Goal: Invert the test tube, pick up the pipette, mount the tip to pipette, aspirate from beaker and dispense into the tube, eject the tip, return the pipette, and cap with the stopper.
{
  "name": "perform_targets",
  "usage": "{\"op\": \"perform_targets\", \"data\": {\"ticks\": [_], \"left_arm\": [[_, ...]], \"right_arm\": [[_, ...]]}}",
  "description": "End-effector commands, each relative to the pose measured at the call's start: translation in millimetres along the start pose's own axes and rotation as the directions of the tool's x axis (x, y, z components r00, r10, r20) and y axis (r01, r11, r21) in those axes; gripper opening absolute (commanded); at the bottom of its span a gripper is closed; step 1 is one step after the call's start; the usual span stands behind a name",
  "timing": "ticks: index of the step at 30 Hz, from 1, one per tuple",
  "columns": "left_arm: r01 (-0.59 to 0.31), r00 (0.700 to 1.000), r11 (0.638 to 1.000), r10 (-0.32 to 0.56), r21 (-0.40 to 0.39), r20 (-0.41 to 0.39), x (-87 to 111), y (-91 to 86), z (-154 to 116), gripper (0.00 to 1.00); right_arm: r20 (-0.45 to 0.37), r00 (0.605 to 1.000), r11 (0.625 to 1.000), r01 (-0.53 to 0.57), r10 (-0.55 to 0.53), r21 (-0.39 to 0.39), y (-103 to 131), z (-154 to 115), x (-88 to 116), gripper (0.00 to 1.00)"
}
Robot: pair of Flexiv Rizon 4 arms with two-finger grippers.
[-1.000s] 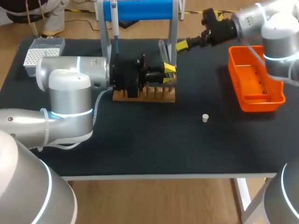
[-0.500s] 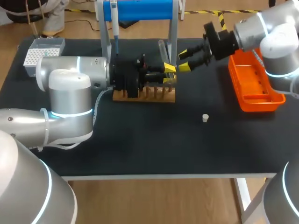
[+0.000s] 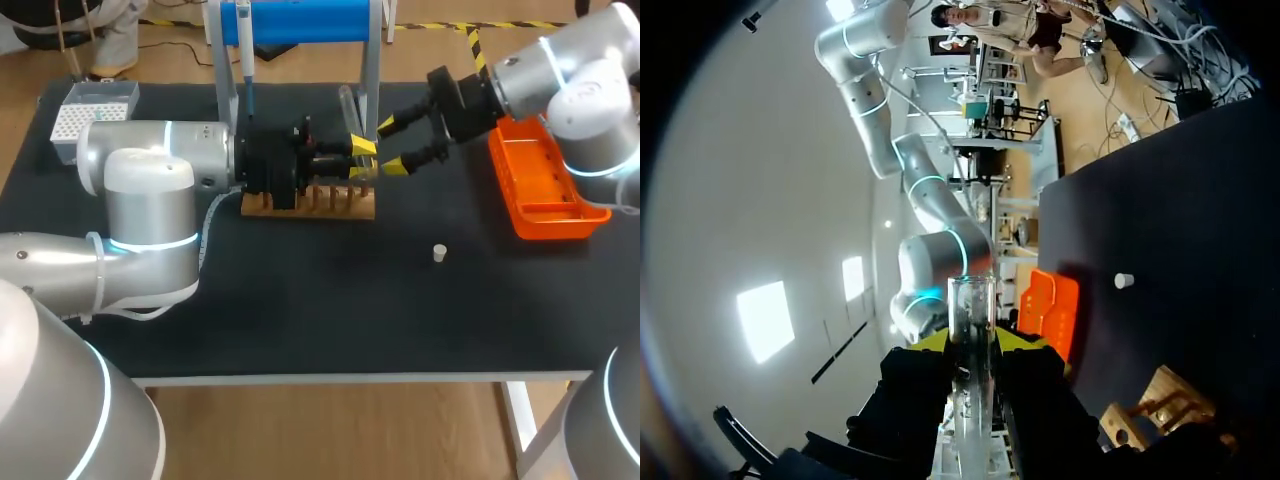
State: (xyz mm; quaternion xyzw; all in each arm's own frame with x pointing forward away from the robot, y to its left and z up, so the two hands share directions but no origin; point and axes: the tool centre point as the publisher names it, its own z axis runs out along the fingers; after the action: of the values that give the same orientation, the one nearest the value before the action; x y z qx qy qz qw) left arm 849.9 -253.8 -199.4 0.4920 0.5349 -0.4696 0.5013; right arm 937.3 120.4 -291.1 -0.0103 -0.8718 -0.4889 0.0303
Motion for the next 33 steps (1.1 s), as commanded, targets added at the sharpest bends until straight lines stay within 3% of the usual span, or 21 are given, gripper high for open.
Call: {"op": "perform_targets", "data": {"ticks": [1, 9, 22, 24, 25, 27, 29, 33], "left_arm": [[-0.001, 1.0, 1.0, 0.001, -0.001, -0.001, -0.4, -0.2, 0, 0.0], [-0.001, 1.0, 1.0, 0.001, -0.001, -0.001, -0.4, -0.2, 0, 0.0], [-0.001, 1.0, 1.0, 0.001, -0.001, -0.001, -0.4, -0.2, 0, 0.0], [0.141, 0.99, 0.989, -0.142, -0.036, -0.011, 0.7, 9.4, -2, 0.0], [0.195, 0.98, 0.98, -0.194, -0.042, 0.031, -2.0, 15.2, -5, 0.0], [0.275, 0.961, 0.961, -0.273, -0.039, 0.04, -5.9, 23.7, -7, 0.0], [0.414, 0.91, 0.91, -0.413, -0.028, 0.028, -3.3, 32.3, -8, 0.0], [0.581, 0.813, 0.813, -0.582, 0.017, 0.038, 2.0, 41.3, -8, 0.0]], "right_arm": [[-0.016, 1.0, 1.0, 0.0, 0.001, 0.006, -5, 2, -10, 1.0], [-0.006, 0.997, 0.996, 0.072, -0.072, 0.046, -11, 3, -11, 1.0], [-0.006, 0.997, 0.996, 0.072, -0.072, 0.046, -11, 3, -11, 1.0], [-0.006, 0.997, 0.996, 0.072, -0.072, 0.046, -11, 3, -11, 1.0], [-0.006, 0.997, 0.996, 0.072, -0.072, 0.046, -11, 3, -11, 1.0], [-0.006, 0.997, 0.996, 0.072, -0.072, 0.046, -11, 3, -11, 1.0], [-0.006, 0.997, 0.996, 0.072, -0.072, 0.046, -11, 3, -11, 1.0], [-0.006, 0.997, 0.996, 0.072, -0.072, 0.046, -11, 3, -11, 1.0]]}}
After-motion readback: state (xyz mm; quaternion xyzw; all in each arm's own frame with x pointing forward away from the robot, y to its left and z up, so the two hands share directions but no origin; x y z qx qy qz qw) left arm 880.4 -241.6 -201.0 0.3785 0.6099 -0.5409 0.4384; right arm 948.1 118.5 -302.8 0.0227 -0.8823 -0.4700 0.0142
